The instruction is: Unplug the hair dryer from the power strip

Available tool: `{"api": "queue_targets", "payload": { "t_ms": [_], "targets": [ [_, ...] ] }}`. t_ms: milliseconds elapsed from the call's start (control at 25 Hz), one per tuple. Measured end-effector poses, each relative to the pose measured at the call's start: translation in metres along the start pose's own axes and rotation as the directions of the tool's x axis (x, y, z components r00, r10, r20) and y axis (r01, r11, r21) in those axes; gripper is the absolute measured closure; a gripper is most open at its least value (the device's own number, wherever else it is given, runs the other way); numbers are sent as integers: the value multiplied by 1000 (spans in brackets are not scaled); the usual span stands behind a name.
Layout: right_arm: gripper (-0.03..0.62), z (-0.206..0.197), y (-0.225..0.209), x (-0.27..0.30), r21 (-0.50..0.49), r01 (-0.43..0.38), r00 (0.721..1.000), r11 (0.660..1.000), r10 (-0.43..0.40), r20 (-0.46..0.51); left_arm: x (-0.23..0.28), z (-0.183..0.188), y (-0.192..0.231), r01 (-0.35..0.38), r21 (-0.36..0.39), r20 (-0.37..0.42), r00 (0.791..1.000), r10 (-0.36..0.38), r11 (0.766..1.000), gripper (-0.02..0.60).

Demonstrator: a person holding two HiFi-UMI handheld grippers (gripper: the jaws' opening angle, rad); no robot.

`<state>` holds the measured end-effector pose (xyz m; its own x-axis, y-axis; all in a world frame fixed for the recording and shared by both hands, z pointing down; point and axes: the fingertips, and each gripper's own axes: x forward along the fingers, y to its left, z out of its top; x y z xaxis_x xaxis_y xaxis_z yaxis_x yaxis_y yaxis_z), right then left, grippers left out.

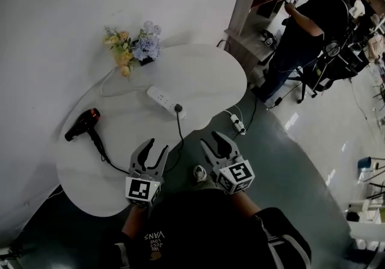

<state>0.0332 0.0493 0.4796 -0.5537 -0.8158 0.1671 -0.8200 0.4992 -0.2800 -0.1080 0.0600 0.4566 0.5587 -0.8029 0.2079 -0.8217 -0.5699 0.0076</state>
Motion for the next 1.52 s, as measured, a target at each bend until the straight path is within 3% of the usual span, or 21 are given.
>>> {"api": "queue_targets", "payload": {
  "t_ms": [360,640,800,1040,1200,1360,1520],
  "targets": [
    [418,3,-38,32,-24,-112,991,993,110,-76,45,-10,4,-91,6,-57,994,91,996,390],
    [418,0,-67,57,-46,-211,970,976,202,-138,76,-10,13,-195,9,-57,979,195,981,391],
    [418,-2,-77,69,-65,-257,956,964,243,-164,86,-9,20,-237,58,-59,969,241,970,391],
    [418,-11,-75,86,-67,-304,938,950,286,-197,95,-17,29,-241,76,-92,964,248,967,391],
    [418,-17,-68,95,-67,-320,929,945,300,-218,101,-21,36,-204,110,-117,969,217,973,391],
    [418,-22,-62,108,-62,-316,926,947,294,-235,115,-32,43,-100,200,-179,974,136,975,391],
    [418,-30,-58,120,-55,-302,927,952,280,-251,130,-43,50,17,275,-250,967,54,961,391]
  ]
}}
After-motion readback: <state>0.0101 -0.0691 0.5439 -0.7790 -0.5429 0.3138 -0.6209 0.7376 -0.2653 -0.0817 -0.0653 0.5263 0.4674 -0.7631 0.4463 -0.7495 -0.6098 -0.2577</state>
